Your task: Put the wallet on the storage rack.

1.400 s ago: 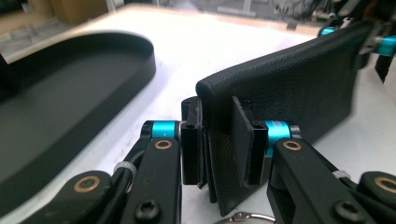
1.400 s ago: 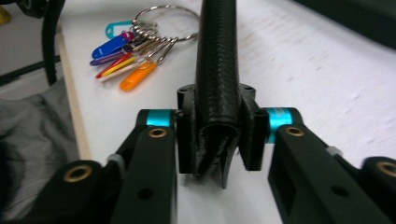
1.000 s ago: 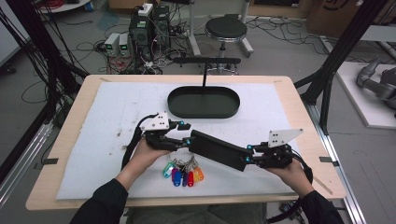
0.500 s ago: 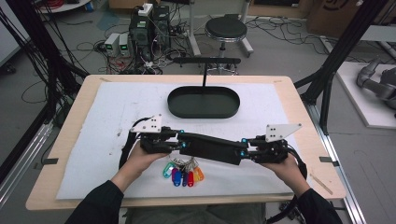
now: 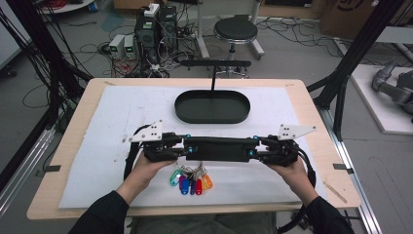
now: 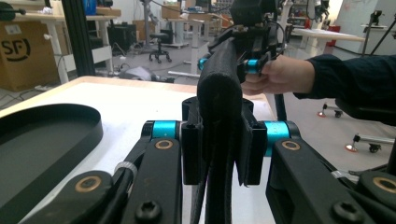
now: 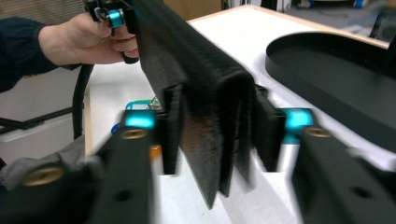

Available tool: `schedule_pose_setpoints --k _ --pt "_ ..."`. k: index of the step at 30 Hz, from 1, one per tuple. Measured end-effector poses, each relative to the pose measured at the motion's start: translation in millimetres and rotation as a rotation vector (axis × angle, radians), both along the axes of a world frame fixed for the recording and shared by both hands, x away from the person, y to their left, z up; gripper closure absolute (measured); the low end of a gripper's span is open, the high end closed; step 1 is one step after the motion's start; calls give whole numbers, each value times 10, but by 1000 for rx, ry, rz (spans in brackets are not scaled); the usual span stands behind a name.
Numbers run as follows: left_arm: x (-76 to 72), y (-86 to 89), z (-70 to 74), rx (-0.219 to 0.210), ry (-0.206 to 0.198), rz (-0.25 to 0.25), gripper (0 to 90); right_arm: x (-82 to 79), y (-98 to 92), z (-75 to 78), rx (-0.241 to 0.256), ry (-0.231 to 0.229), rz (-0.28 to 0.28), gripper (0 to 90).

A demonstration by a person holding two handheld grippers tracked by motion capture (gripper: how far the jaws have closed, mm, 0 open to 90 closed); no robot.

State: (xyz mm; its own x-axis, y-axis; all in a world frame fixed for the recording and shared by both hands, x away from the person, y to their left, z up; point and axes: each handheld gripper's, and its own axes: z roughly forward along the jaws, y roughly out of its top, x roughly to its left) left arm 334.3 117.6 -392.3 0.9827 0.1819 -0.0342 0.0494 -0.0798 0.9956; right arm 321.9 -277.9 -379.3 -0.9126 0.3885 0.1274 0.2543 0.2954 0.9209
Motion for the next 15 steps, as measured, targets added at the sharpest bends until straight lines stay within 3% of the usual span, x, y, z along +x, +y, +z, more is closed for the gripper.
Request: schedule_pose_setpoints --k 4,8,10,15 --pt "15 39 20 -8 7 19 731 -19 -1 22 24 -32 37 743" --pt "18 39 49 38 -6 88 605 -35 16 55 27 -49 60 765" --pt "32 41 64 57 10 120 499 -45 38 65 17 -59 52 769" --pt "41 99 92 79 22 188 403 -18 31 77 18 -64 11 770"
